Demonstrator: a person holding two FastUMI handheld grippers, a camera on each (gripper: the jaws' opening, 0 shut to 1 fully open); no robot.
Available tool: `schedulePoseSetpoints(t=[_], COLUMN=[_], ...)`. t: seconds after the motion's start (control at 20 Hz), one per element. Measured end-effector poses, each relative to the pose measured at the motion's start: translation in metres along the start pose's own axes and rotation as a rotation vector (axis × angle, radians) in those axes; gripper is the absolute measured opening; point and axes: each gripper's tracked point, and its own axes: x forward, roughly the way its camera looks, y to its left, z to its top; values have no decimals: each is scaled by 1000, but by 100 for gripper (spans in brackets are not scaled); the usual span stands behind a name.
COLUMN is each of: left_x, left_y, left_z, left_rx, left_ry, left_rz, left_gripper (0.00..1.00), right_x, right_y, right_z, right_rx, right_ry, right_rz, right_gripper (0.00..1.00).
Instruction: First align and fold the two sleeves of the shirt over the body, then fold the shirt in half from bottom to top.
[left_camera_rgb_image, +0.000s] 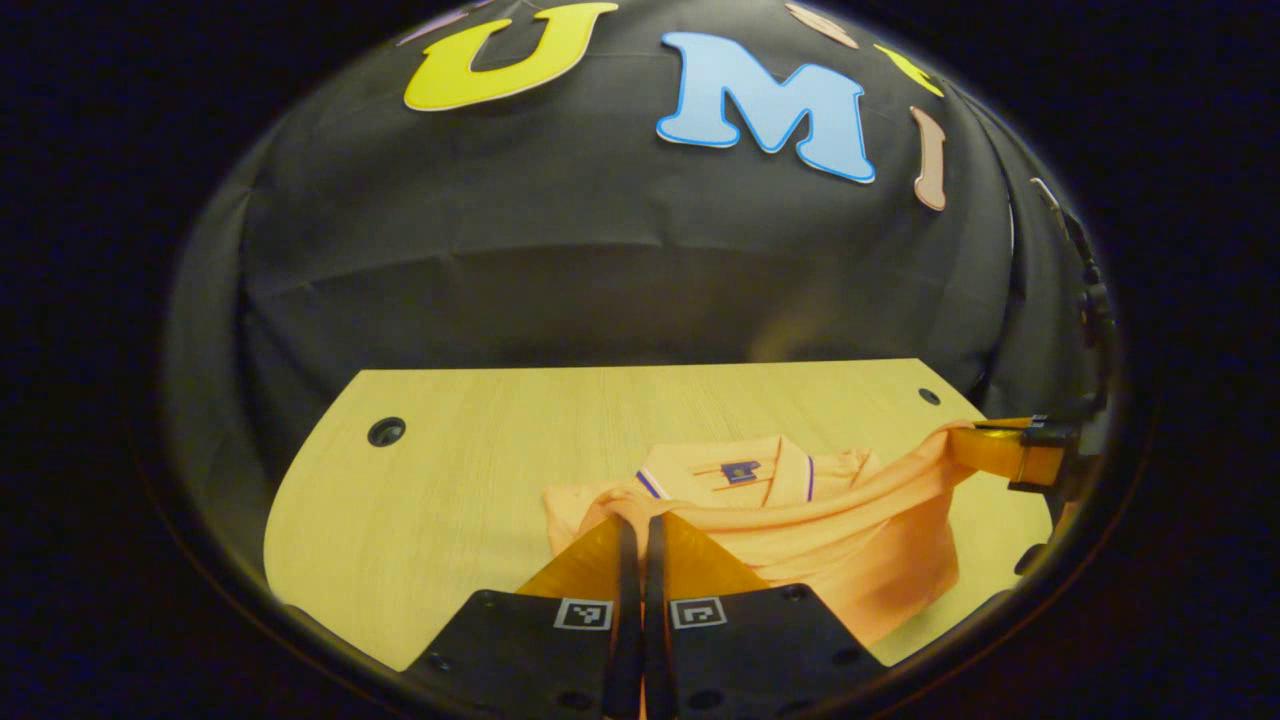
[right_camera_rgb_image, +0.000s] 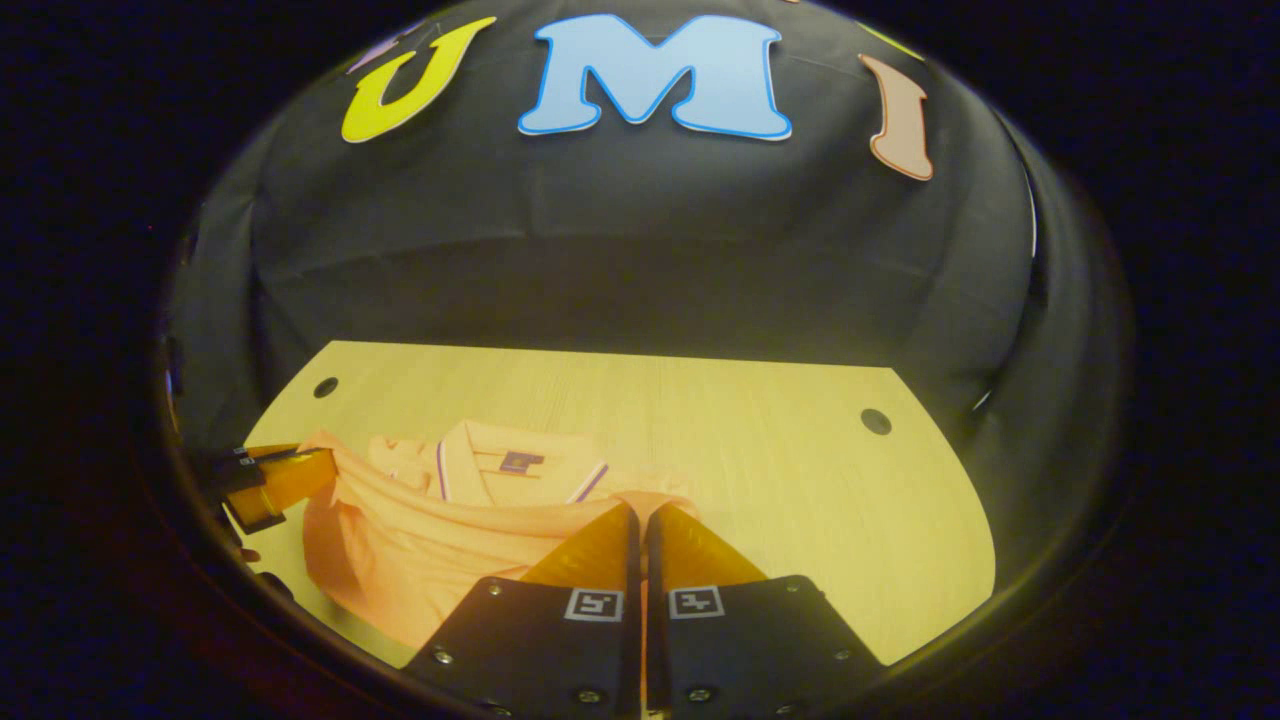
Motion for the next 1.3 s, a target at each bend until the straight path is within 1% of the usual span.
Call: schedulePoseSetpoints(t=[0.2,0.45,0.55,0.85,0.9,0.95,1.0,1.05,1.1,1.15,1.2,1.25,1.3], left_x=[24,44,51,64,65,66,65,65,61,58,53,49,42], left_y=[3,6,6,7,7,7,7,5,6,5,5,5,3], left_z=[9,21,18,8,7,4,2,0,-3,-5,-4,-3,1], left_rx=[21,-7,-8,17,20,23,26,26,29,29,27,21,16], left_ry=[-34,-125,-137,-107,-101,-90,-78,-64,-50,-39,-36,-37,-42], left_rz=[7,18,25,50,54,55,62,58,64,65,66,67,65], left_gripper=[7,7,7,8,10,10,13,13,17,19,19,19,27], right_x=[26,50,60,76,76,75,75,74,72,69,65,62,56], right_y=[2,-1,-1,0,1,2,2,1,2,2,1,1,1], right_z=[7,9,4,-10,-12,-13,-15,-14,-15,-13,-11,-9,-7], right_rx=[1,5,9,-26,-32,-40,-48,-56,-63,-68,-71,-75,-78], right_ry=[4,0,10,44,49,54,56,57,55,54,45,36,28], right_rz=[-17,-45,-49,-63,-61,-59,-53,-50,-46,-42,-42,-36,-34], right_gripper=[2,2,2,4,4,4,5,4,6,17,18,27,35])
